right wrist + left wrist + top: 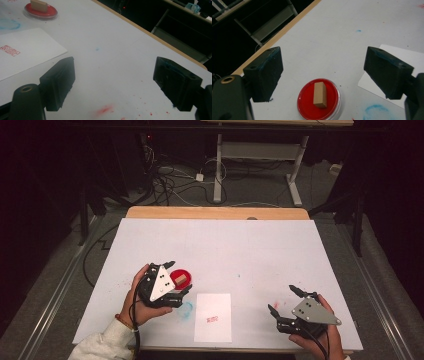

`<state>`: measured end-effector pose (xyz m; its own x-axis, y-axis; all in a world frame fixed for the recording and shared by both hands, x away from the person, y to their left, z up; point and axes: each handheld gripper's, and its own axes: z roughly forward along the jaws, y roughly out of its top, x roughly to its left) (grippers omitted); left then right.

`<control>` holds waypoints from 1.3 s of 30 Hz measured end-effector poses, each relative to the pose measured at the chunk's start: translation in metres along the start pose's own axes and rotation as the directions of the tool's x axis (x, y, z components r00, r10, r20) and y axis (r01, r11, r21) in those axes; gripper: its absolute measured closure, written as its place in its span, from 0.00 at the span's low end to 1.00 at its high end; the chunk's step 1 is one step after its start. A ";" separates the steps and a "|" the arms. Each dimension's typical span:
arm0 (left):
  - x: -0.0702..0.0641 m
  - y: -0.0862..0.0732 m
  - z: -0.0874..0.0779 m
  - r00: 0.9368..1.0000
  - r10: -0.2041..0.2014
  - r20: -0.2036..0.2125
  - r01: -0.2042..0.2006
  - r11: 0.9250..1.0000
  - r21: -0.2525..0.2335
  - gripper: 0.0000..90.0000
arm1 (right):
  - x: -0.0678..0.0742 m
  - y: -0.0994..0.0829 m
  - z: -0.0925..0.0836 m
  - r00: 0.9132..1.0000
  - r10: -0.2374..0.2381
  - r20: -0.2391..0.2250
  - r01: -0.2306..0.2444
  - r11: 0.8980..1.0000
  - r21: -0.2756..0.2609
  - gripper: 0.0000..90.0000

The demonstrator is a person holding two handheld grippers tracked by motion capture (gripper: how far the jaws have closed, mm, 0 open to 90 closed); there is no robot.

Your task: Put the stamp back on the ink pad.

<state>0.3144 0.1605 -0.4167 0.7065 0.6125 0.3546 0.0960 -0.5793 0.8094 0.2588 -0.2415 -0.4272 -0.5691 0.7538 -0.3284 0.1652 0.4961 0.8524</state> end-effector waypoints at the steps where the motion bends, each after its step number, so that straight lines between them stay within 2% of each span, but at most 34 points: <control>1: 0.000 -0.001 -0.001 1.000 0.001 -0.003 -0.001 1.000 0.000 0.17 | 0.000 0.000 0.000 1.000 0.003 0.000 -0.003 1.000 -0.002 0.20; 10: -0.004 -0.009 -0.010 0.999 0.022 -0.035 -0.022 1.000 0.001 0.17 | -0.001 0.000 -0.001 1.000 0.005 0.006 -0.005 1.000 -0.009 0.20; 16: -0.003 -0.019 -0.016 0.998 0.013 -0.055 -0.013 1.000 0.016 0.17 | -0.001 0.000 -0.001 1.000 0.006 0.010 -0.005 1.000 -0.012 0.20; 28: -0.003 -0.038 -0.024 0.998 0.001 -0.056 0.001 0.999 0.046 0.17 | 0.000 0.000 0.000 1.000 0.005 0.011 -0.005 1.000 -0.014 0.20; 34: -0.003 -0.047 -0.027 0.997 0.007 -0.079 -0.003 0.998 0.062 0.17 | -0.001 0.000 -0.001 1.000 0.006 0.019 -0.005 1.000 -0.017 0.20; 39: -0.004 -0.057 -0.030 0.998 -0.003 -0.061 0.008 0.997 0.081 0.17 | -0.001 0.000 0.000 1.000 0.009 0.022 -0.008 1.000 -0.016 0.20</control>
<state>0.2852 0.2070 -0.4504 0.6620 0.6458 0.3804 0.1580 -0.6164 0.7714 0.2591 -0.2425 -0.4267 -0.5494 0.7676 -0.3301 0.1570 0.4828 0.8615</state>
